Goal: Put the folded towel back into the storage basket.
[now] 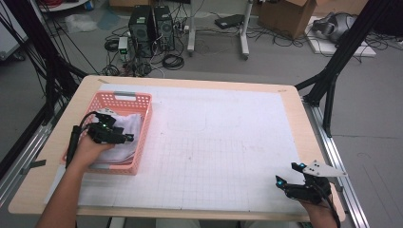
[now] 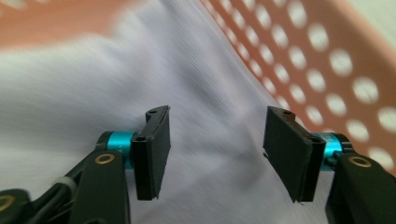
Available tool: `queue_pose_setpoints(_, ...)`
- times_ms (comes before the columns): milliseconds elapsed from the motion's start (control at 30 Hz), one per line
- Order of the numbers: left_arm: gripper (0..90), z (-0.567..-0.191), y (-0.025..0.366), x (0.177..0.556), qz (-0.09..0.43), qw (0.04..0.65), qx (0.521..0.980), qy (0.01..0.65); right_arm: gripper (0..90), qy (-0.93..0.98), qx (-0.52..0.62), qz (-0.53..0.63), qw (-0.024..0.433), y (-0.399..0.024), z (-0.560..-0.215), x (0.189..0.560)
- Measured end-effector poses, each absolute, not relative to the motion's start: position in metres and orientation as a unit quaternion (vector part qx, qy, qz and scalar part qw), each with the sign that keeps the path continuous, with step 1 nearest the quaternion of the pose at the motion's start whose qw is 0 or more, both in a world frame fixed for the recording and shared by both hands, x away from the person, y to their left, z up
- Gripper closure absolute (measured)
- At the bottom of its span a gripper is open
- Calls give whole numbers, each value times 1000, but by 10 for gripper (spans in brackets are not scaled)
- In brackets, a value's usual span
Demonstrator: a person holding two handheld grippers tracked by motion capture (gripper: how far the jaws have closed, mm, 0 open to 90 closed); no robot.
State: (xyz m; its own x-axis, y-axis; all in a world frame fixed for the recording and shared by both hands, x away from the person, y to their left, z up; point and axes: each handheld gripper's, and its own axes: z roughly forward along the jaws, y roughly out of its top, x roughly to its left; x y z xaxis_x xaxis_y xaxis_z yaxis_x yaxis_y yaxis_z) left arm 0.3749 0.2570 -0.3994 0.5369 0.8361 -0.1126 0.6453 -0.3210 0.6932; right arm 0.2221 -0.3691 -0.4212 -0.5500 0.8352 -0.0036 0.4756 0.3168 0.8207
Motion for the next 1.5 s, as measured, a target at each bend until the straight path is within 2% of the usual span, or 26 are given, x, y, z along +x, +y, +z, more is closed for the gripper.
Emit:
queue_pose_setpoints(67,394,-393,265,373,168,372,779,476,195,779,423,407,220,-370,-421,222)
queue_pose_setpoints(133,395,-391,274,373,190,363,757,510,195,780,422,407,220,-370,-422,222)
queue_pose_setpoints(333,423,-404,289,384,194,308,730,579,195,783,418,406,216,-366,-423,224)
queue_pose_setpoints(400,420,-410,287,389,190,287,736,583,195,785,418,405,215,-365,-424,224)
queue_pose_setpoints(567,423,-414,285,393,203,287,730,586,195,784,417,406,214,-365,-425,225)
queue_pose_setpoints(733,395,-401,289,385,227,346,708,572,195,783,418,407,215,-367,-424,225)
queue_pose_setpoints(833,381,-386,290,375,250,416,677,554,195,781,421,408,214,-368,-423,224)
queue_pose_setpoints(867,347,-377,291,366,257,459,656,541,195,779,420,410,219,-368,-422,224)
queue_pose_setpoints(933,337,-374,290,362,259,477,647,535,195,780,419,410,220,-368,-422,224)
queue_pose_setpoints(1000,276,-367,287,349,271,513,630,517,195,777,419,414,223,-367,-421,224)
queue_pose_setpoints(1067,227,-365,282,340,283,531,624,498,195,777,418,415,223,-367,-420,224)
queue_pose_setpoints(1233,236,-360,266,324,270,577,625,451,195,773,417,421,225,-367,-419,226)
queue_pose_setpoints(1500,254,-353,233,309,262,596,647,397,195,772,414,426,225,-366,-418,228)
